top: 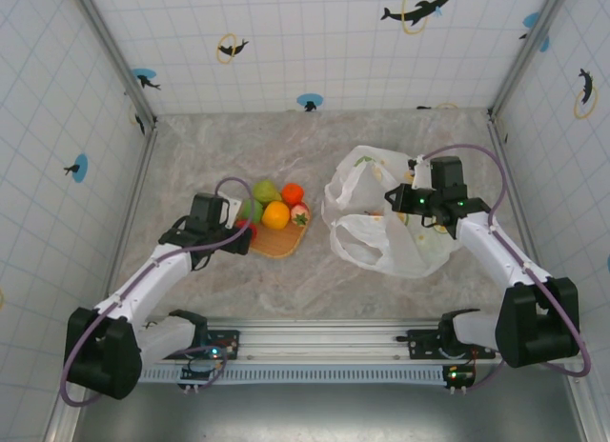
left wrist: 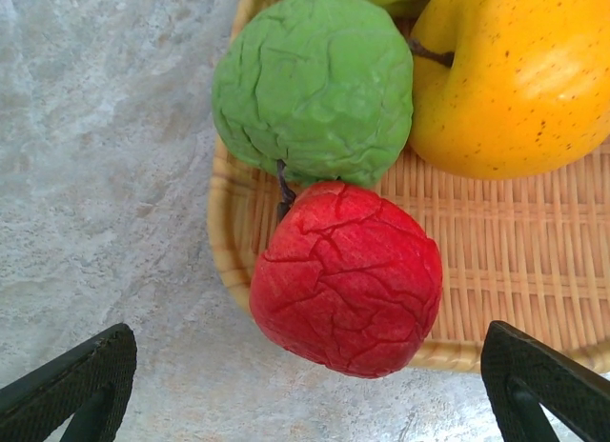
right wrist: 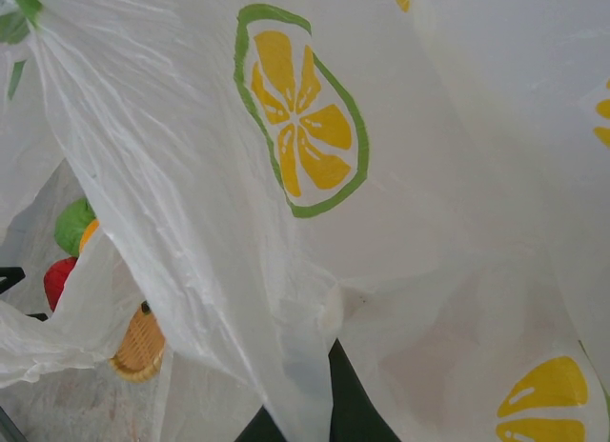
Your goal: Place the fruits into the plastic bag
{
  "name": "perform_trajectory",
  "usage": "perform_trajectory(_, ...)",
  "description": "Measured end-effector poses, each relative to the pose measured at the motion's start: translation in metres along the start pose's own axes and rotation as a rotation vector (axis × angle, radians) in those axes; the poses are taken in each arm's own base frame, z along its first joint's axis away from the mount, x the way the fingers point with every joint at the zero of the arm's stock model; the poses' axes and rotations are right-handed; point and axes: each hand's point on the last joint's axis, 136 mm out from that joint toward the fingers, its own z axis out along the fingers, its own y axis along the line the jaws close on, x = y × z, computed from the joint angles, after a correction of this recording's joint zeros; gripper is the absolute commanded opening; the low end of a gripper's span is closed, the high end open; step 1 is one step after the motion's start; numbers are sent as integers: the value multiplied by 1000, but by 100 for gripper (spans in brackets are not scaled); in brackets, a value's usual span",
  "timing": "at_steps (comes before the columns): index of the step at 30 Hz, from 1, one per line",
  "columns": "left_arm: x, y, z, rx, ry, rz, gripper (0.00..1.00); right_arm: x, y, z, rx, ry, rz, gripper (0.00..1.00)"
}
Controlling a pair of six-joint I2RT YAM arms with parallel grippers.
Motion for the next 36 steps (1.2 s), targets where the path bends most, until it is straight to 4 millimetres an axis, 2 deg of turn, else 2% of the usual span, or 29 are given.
perform_trajectory(12, -7, -6, 20, 48, 73, -1, 90, 0, 0, 0, -2, 0, -1, 0)
perform_trajectory(23, 5, -10, 36, 75, 146, -25, 83, 0, 0, 0, -3, 0, -1, 0)
perform_trajectory(36, 5, -11, 38, 81, 147, -36, 68, 2, -1, 2, 0, 7, 3, 0)
